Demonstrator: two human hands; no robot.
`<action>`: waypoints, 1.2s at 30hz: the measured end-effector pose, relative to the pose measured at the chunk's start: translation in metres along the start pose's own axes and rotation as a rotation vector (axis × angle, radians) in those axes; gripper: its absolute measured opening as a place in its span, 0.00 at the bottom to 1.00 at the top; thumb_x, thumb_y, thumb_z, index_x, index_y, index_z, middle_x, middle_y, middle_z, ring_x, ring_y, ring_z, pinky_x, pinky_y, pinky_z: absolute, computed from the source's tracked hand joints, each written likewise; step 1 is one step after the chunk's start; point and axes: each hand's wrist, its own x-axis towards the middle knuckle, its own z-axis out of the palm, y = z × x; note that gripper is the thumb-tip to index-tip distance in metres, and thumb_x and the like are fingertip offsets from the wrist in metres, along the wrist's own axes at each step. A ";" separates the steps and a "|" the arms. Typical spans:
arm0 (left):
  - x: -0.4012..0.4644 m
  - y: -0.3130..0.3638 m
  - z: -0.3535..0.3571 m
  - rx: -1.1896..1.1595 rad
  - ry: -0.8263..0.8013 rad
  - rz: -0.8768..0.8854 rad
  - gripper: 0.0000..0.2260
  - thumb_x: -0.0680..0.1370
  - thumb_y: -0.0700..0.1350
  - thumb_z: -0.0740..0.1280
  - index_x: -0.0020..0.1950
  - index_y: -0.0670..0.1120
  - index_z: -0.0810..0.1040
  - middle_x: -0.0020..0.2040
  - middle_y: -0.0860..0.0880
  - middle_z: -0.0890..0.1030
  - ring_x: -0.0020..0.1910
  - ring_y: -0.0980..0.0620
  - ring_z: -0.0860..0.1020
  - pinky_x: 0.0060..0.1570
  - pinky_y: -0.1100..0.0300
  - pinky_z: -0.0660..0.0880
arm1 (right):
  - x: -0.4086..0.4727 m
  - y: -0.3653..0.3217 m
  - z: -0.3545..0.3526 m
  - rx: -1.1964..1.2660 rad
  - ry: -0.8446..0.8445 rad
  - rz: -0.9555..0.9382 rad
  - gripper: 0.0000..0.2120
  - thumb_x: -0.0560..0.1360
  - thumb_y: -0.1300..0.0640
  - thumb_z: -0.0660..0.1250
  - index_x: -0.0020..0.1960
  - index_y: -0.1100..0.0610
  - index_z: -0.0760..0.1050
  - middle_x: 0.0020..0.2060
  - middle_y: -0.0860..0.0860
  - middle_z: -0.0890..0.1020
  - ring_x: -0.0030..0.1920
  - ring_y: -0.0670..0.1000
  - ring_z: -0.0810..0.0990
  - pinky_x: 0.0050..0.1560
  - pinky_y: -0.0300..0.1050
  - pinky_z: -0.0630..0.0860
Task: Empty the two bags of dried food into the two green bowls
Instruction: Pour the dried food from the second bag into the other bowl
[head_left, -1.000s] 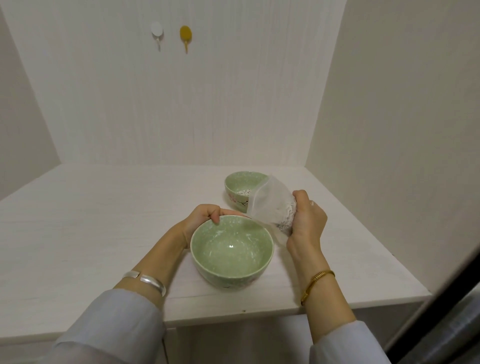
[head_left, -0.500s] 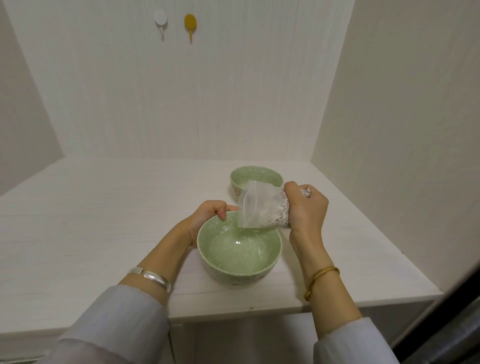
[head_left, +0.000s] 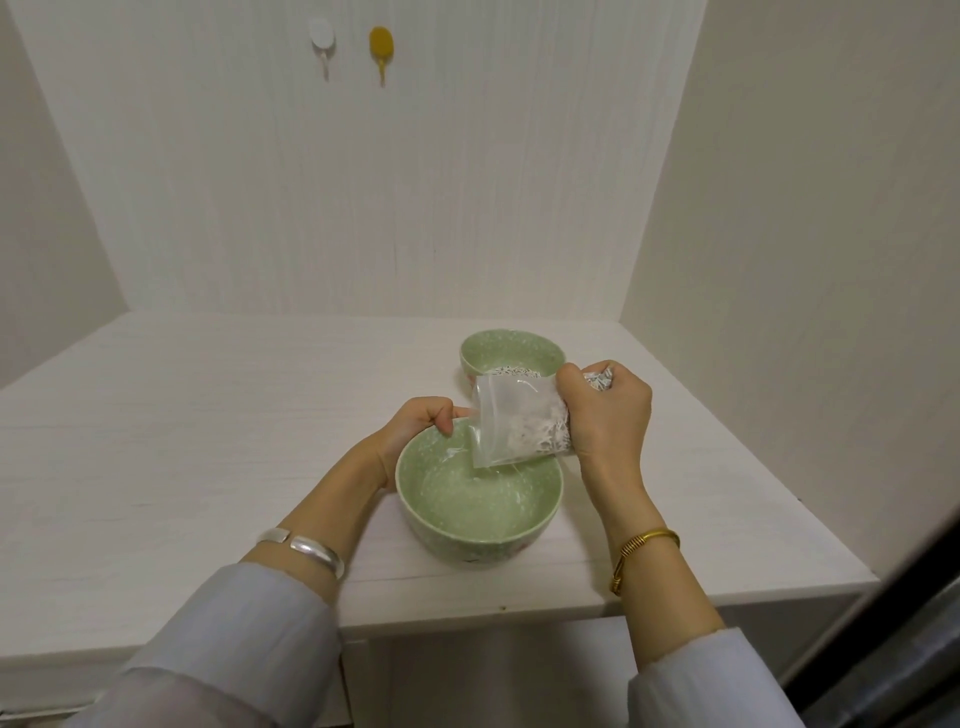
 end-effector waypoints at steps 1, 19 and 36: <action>-0.001 0.000 0.001 0.000 0.000 -0.003 0.18 0.59 0.39 0.52 0.25 0.41 0.82 0.23 0.47 0.78 0.21 0.52 0.76 0.24 0.68 0.73 | 0.000 0.000 0.000 -0.011 -0.004 -0.007 0.16 0.66 0.62 0.66 0.26 0.55 0.61 0.23 0.47 0.65 0.26 0.46 0.62 0.28 0.39 0.61; 0.000 -0.001 -0.001 0.026 0.042 -0.008 0.23 0.67 0.36 0.48 0.23 0.42 0.80 0.22 0.47 0.77 0.21 0.52 0.76 0.25 0.69 0.72 | 0.005 0.004 0.000 -0.182 -0.078 -0.092 0.11 0.66 0.60 0.67 0.30 0.59 0.65 0.25 0.50 0.68 0.28 0.48 0.64 0.24 0.35 0.60; 0.001 0.000 -0.003 0.021 0.121 -0.038 0.21 0.72 0.35 0.47 0.24 0.40 0.72 0.19 0.47 0.73 0.18 0.52 0.73 0.23 0.70 0.70 | 0.003 0.000 0.002 -0.226 -0.107 -0.134 0.11 0.66 0.61 0.67 0.30 0.60 0.66 0.23 0.48 0.68 0.28 0.49 0.65 0.29 0.41 0.62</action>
